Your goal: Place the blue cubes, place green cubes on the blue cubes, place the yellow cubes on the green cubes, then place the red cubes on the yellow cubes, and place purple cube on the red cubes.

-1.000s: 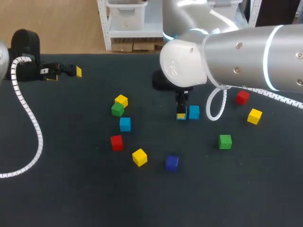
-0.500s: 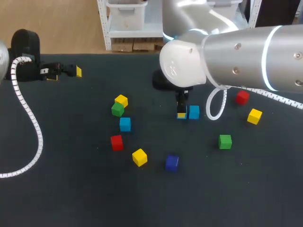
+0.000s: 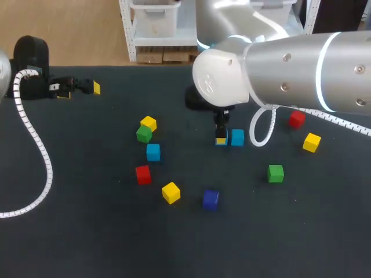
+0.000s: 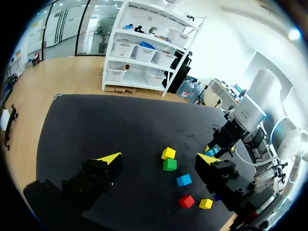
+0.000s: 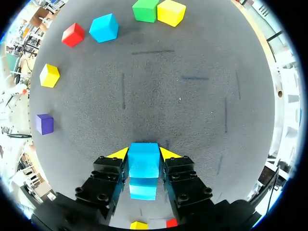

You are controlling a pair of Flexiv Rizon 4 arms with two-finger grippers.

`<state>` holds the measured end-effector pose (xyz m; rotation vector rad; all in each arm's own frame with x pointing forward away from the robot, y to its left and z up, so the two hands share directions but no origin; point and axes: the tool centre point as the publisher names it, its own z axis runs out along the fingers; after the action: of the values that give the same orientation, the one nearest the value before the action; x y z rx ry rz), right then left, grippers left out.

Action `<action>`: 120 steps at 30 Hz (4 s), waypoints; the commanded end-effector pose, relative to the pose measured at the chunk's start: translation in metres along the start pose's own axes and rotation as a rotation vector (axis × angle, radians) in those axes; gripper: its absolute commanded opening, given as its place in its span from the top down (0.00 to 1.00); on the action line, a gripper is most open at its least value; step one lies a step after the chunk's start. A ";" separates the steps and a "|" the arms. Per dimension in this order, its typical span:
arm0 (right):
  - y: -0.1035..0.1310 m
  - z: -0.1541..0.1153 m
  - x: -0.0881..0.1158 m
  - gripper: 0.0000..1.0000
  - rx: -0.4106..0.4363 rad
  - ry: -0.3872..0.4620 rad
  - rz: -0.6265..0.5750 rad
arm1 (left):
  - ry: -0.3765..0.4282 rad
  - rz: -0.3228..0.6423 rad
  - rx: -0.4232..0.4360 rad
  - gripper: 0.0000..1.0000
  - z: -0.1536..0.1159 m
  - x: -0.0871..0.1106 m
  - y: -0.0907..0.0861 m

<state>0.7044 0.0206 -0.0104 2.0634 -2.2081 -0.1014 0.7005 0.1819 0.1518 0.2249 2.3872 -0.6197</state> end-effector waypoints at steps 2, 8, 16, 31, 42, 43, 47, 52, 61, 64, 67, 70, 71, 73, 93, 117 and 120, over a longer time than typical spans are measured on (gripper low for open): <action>0.001 0.000 0.000 0.71 -0.002 -0.001 -0.001 | -0.007 0.002 0.012 0.00 0.000 0.001 0.002; 0.000 0.000 0.002 0.72 -0.003 -0.002 -0.001 | -0.007 0.002 0.012 0.00 0.000 0.001 0.002; 0.001 0.001 0.004 0.71 -0.004 -0.006 -0.002 | -0.007 0.002 0.012 0.00 0.000 0.001 0.002; 0.000 0.001 0.004 0.70 -0.009 -0.001 -0.004 | -0.007 0.002 0.012 0.00 0.000 0.001 0.002; 0.001 0.001 0.003 0.00 -0.013 0.001 -0.010 | -0.007 0.002 0.012 0.00 0.000 0.001 0.002; 0.001 0.001 0.003 0.00 -0.012 0.001 -0.009 | -0.007 0.002 0.012 0.00 0.000 0.001 0.002; 0.000 -0.002 0.004 0.00 -0.008 -0.007 -0.003 | -0.007 0.002 0.012 0.00 0.000 0.001 0.002; 0.003 -0.014 0.007 0.00 0.019 -0.038 0.007 | -0.007 0.002 0.012 0.00 0.000 0.001 0.002; 0.013 -0.046 0.017 0.00 0.107 -0.087 0.049 | -0.007 0.002 0.012 0.00 0.000 0.001 0.002; 0.019 -0.057 0.021 0.00 0.137 -0.111 0.067 | -0.007 0.002 0.012 0.00 0.000 0.001 0.002; 0.021 -0.067 0.025 0.00 0.157 -0.134 0.081 | -0.007 0.002 0.012 0.00 0.000 0.001 0.002; 0.022 -0.077 0.030 0.00 0.178 -0.164 0.114 | -0.007 0.002 0.012 0.00 0.000 0.001 0.002; 0.023 -0.080 0.032 0.00 0.187 -0.178 0.129 | -0.007 0.002 0.012 0.00 0.000 0.001 0.002; 0.024 -0.086 0.035 0.00 0.204 -0.200 0.157 | -0.007 0.002 0.012 0.00 0.000 0.001 0.002; 0.060 -0.127 0.066 0.00 0.307 -0.242 0.273 | -0.007 0.002 0.012 0.00 0.000 0.001 0.002; 0.066 -0.129 0.071 0.00 0.300 -0.229 0.279 | -0.007 0.002 0.012 0.00 0.000 0.001 0.002; 0.066 -0.127 0.070 0.00 0.291 -0.251 0.282 | -0.007 0.002 0.012 0.00 0.000 0.001 0.002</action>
<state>0.6546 -0.0390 0.1289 1.9287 -2.7713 0.0067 0.7005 0.1819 0.1518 0.2249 2.3872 -0.6198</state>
